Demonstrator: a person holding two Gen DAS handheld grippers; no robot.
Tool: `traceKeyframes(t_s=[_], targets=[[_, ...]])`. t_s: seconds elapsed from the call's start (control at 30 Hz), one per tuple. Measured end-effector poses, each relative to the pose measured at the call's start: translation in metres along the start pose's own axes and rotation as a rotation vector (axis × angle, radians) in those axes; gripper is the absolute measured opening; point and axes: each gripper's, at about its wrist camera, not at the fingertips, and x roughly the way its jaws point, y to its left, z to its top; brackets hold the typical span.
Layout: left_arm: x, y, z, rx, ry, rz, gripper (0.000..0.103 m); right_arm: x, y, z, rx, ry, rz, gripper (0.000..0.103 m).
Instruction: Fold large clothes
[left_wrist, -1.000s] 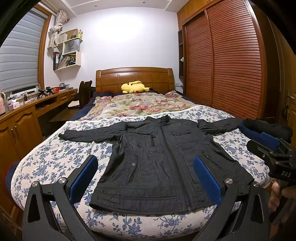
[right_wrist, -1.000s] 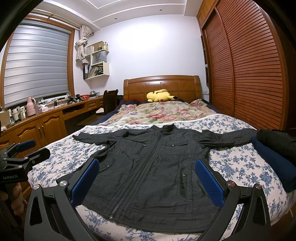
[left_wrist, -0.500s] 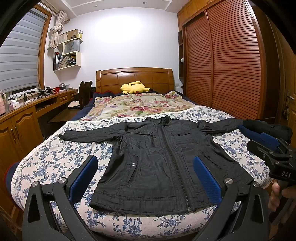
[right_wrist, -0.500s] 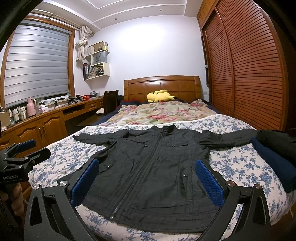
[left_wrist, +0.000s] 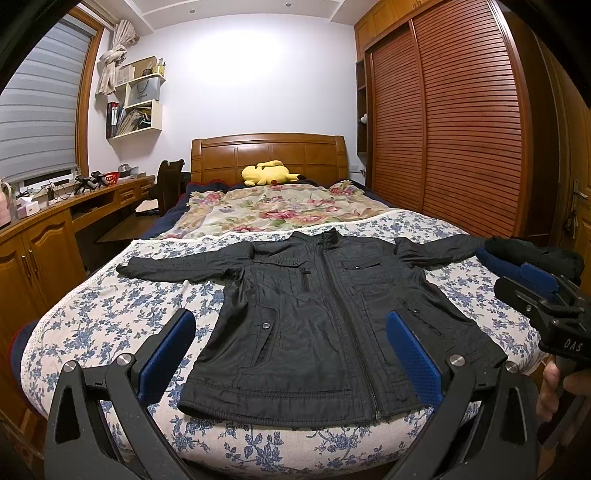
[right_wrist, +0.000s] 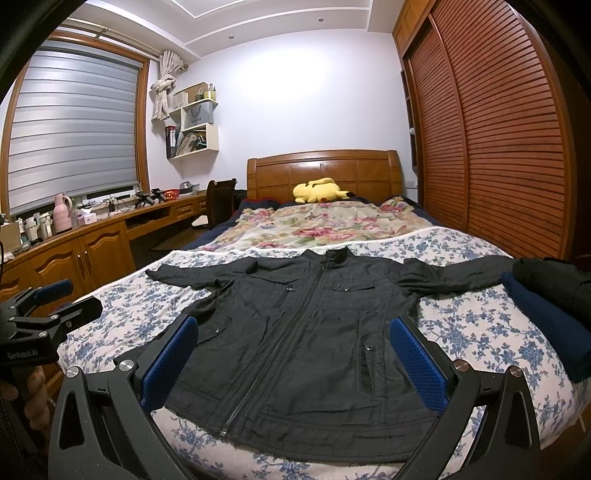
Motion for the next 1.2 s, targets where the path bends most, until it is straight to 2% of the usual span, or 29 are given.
traceKeyframes(t_s=[0.77,0.97,1.2], targets=[[0.002,-0.001,-0.002,-0.003,0.002,0.002,0.103,0.002,0.001,0.000,0.006,0.009,0.007,0.103],[0.015,0.007,-0.010,-0.016,0.028,0.009,0.103,0.017,0.005,-0.002,-0.008,0.038,0.021,0.103],[0.039,0.032,-0.019,-0.041,0.071,0.022,0.103,0.045,0.009,0.001,-0.030,0.073,0.042,0.103]])
